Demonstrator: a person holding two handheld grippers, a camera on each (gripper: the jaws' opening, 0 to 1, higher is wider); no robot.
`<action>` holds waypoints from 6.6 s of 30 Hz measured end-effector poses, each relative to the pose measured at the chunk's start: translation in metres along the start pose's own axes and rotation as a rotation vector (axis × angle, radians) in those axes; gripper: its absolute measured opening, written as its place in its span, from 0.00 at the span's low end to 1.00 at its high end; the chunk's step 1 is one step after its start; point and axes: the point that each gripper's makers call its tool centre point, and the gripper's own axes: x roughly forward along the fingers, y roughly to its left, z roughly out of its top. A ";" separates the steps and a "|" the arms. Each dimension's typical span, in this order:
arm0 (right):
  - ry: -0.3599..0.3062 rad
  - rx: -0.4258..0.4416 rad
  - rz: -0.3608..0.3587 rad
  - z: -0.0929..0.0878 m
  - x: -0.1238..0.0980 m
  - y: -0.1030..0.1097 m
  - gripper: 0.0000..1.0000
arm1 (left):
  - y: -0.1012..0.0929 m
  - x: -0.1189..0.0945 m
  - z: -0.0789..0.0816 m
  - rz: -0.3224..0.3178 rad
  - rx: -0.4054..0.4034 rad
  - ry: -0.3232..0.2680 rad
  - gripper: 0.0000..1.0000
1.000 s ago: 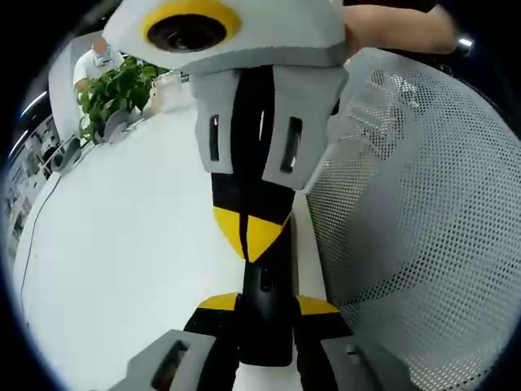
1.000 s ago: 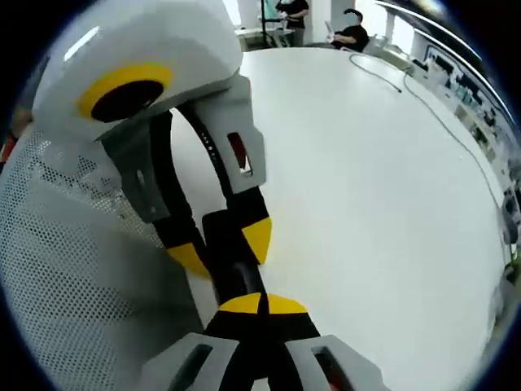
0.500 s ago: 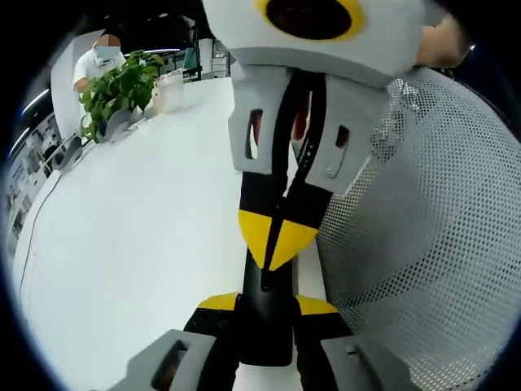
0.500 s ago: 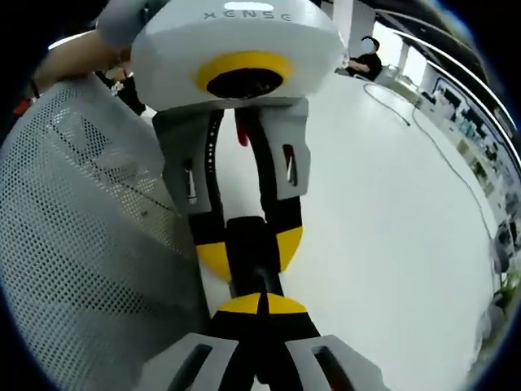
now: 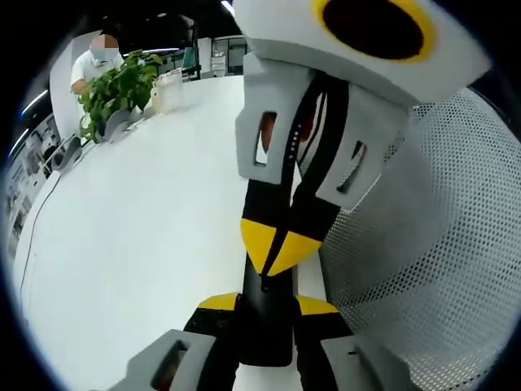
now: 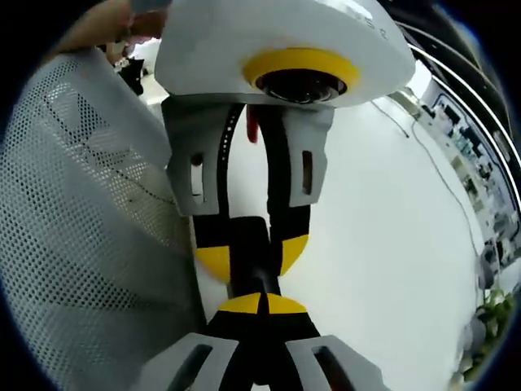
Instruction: Press the specified remote control buttons in sequence, fully releasing each button before pressing the next.
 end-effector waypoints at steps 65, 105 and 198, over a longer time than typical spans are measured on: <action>-0.103 0.025 -0.003 0.014 0.006 0.000 0.00 | 0.004 -0.001 -0.002 0.008 0.016 0.037 0.25; -0.139 -0.066 0.098 0.017 0.004 0.006 0.06 | 0.005 -0.003 -0.002 0.030 0.005 0.012 0.25; -0.001 0.059 0.092 -0.036 -0.004 -0.016 0.21 | 0.053 -0.179 0.052 0.708 -0.423 -0.459 1.00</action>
